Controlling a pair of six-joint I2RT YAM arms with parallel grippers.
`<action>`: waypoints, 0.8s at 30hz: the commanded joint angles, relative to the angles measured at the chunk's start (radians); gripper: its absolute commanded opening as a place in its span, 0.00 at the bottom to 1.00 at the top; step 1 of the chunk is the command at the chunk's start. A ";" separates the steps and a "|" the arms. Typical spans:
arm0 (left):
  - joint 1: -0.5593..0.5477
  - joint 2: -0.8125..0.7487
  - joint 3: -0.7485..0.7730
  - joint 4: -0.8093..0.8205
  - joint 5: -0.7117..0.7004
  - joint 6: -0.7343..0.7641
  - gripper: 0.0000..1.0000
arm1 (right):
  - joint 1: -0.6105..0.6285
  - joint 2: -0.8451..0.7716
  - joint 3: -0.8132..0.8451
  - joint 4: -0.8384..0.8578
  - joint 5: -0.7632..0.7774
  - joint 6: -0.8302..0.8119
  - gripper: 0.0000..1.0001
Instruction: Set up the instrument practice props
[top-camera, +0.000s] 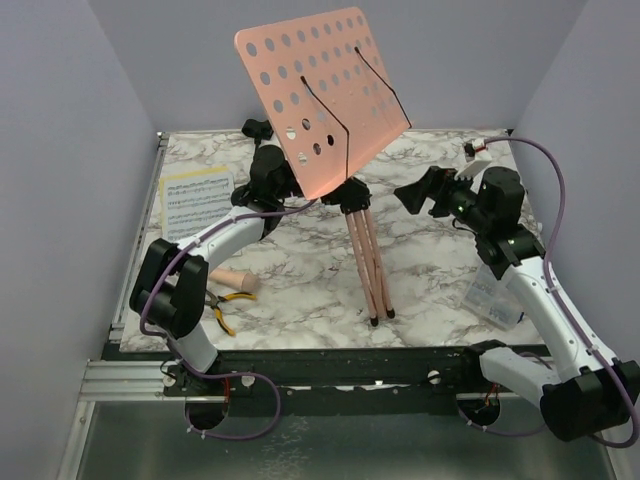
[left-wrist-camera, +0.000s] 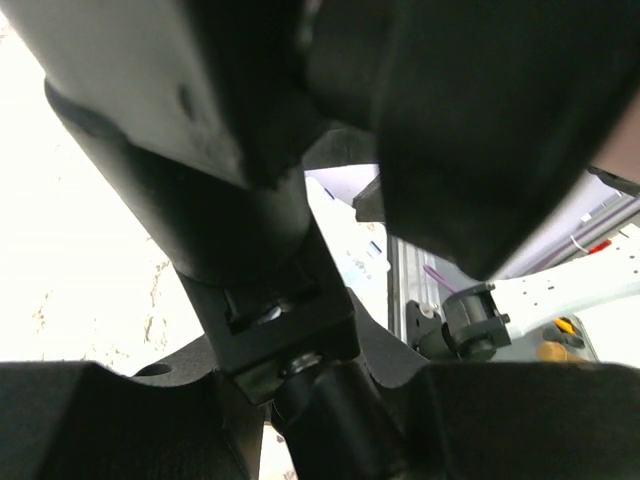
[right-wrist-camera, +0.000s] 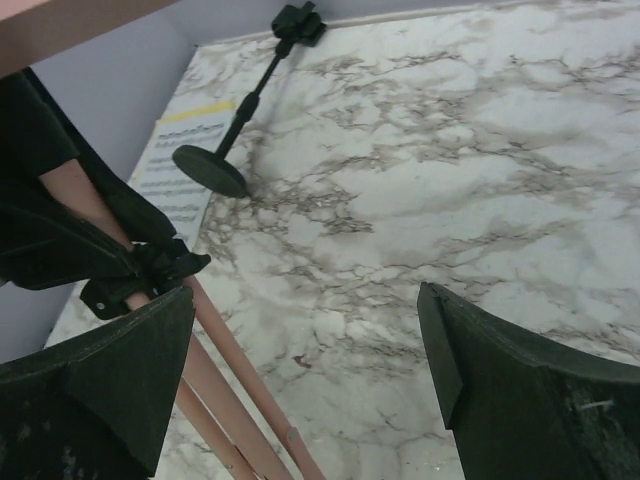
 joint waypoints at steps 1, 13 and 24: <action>0.014 -0.129 0.026 0.159 0.146 0.034 0.00 | -0.019 -0.027 -0.028 0.059 -0.179 0.085 1.00; 0.060 -0.163 -0.010 0.159 0.181 0.027 0.00 | -0.445 0.240 0.198 0.136 -0.524 0.216 1.00; 0.081 -0.171 -0.019 0.169 0.203 0.006 0.00 | -0.386 0.815 0.598 0.862 -1.095 0.733 0.98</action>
